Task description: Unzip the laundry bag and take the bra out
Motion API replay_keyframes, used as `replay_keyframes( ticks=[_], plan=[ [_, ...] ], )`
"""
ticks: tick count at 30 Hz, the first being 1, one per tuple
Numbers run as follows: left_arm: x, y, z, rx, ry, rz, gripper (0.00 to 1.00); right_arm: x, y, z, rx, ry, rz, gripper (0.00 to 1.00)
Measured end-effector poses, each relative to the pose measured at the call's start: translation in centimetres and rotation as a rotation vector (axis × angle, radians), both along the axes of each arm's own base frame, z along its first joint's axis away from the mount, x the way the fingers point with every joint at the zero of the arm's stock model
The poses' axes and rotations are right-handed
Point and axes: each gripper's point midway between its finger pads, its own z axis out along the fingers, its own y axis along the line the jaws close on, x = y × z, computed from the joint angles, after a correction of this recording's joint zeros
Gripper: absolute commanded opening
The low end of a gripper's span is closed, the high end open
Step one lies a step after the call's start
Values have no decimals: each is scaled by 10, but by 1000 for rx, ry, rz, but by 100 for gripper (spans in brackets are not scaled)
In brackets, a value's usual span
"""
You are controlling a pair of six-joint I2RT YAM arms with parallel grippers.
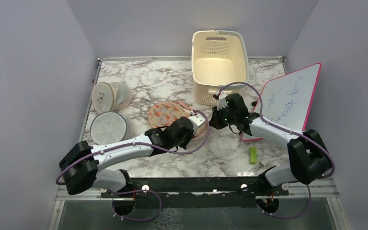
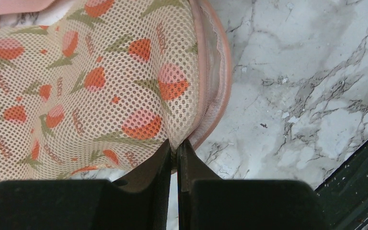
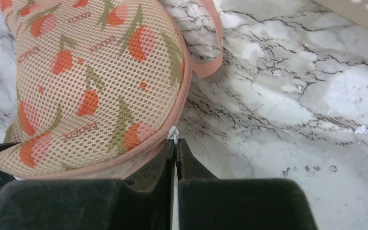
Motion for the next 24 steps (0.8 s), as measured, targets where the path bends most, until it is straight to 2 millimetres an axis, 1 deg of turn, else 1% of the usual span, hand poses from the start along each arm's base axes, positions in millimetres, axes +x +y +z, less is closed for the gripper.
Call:
replay_keyframes(
  ticks=[1, 7, 8, 10, 11, 12, 15, 19, 21, 24],
  plan=[
    [-2, 1, -3, 1, 8, 1, 0, 1, 2, 0, 4, -3, 16, 1],
    [-13, 2, -14, 0, 69, -2, 39, -9, 14, 14, 70, -30, 114, 1],
    [-15, 1, -15, -4, 79, -4, 45, -12, 16, 17, 86, -32, 131, 1],
    [-18, 0, -17, -7, 95, -7, 53, -20, 19, 22, 115, -34, 160, 1],
    [-19, -1, -18, -7, 105, -10, 59, -24, 19, 23, 125, -31, 170, 1],
    [-20, -2, -18, -10, 113, -11, 63, -29, 19, 23, 135, -27, 181, 1],
    [-23, -7, -16, -31, 128, -16, 67, -43, 19, 23, 158, -13, 208, 1],
    [-20, -21, 1, -93, 127, -16, 71, -59, 21, 24, 191, 5, 244, 1],
    [-16, -30, 12, -130, 120, -6, 78, -63, 21, 25, 202, 11, 253, 1],
    [-10, -42, 23, -172, 125, 22, 84, -69, 23, 25, 215, 27, 272, 1]
  ],
)
